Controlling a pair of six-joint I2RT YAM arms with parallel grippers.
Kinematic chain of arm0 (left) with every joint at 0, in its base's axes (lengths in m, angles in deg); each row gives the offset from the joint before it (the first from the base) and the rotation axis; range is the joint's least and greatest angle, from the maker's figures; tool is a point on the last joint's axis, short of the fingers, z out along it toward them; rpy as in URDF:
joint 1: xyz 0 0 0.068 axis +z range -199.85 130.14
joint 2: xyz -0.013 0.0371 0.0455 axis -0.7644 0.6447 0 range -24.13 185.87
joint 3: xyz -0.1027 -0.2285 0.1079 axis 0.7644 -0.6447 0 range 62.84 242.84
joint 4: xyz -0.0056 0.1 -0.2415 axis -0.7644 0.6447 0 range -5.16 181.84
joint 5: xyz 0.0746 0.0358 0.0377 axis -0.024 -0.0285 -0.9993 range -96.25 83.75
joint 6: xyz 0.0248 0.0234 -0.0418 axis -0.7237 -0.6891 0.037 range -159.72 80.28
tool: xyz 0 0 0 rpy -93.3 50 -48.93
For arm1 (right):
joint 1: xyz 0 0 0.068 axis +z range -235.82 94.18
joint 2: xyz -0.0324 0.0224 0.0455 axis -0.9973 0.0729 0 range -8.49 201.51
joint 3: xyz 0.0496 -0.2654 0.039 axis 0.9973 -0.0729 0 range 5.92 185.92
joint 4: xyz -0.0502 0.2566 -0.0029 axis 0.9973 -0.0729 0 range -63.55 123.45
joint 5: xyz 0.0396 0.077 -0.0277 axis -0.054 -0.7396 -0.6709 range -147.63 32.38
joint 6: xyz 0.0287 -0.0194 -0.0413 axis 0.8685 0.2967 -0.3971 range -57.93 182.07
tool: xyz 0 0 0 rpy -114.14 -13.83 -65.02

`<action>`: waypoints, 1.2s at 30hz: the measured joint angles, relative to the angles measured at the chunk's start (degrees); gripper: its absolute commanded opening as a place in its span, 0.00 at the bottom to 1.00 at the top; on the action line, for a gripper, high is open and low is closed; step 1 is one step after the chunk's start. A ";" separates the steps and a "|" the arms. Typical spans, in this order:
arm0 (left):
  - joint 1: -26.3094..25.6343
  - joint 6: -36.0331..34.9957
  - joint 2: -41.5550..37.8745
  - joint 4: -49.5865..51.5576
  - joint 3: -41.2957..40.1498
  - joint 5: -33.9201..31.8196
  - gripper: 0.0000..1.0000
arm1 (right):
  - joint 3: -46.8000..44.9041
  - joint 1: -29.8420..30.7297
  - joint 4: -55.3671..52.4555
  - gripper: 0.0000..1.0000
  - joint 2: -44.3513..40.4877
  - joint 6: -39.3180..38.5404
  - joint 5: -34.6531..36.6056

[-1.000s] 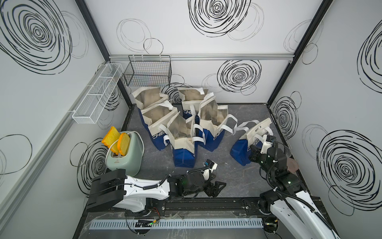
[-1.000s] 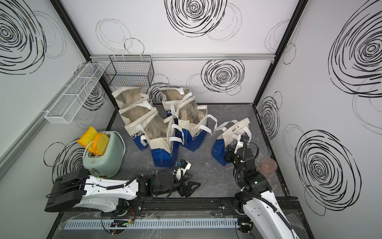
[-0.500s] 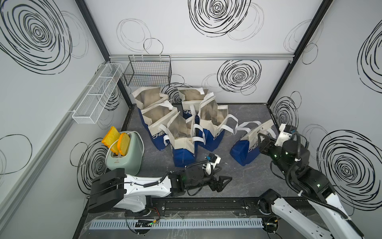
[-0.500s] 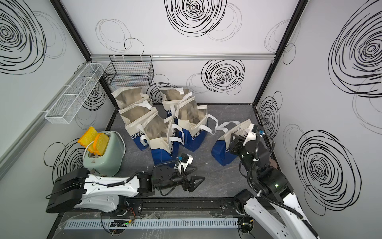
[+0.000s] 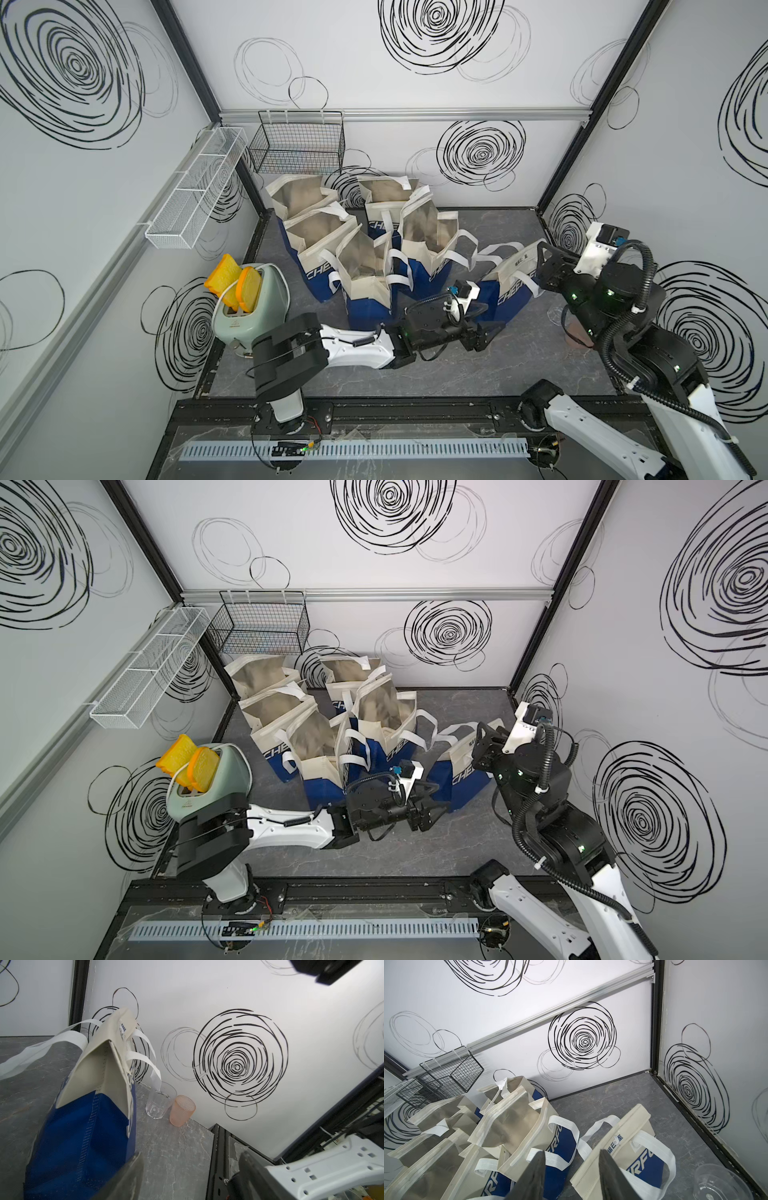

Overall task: Open the takeout bag
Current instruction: Move the takeout bag to the center of the board.

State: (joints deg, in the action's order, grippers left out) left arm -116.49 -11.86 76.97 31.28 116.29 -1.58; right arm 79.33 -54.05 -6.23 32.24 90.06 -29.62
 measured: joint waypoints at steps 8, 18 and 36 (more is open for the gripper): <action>-0.68 -0.92 9.88 -0.70 8.52 -6.19 0.74 | 0.55 0.00 -3.61 0.47 -2.49 -1.88 -0.20; -0.81 -4.42 14.53 0.59 16.63 -13.29 0.74 | 0.96 0.02 -7.52 0.48 -2.64 -2.29 -2.97; 2.43 -6.27 22.77 4.09 24.00 -13.73 0.61 | 0.61 0.02 -11.19 0.49 -4.66 -2.82 -5.20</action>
State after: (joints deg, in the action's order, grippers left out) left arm -114.06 -18.13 99.74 35.37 140.29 -15.31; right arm 79.94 -54.03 -17.42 27.58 87.24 -34.82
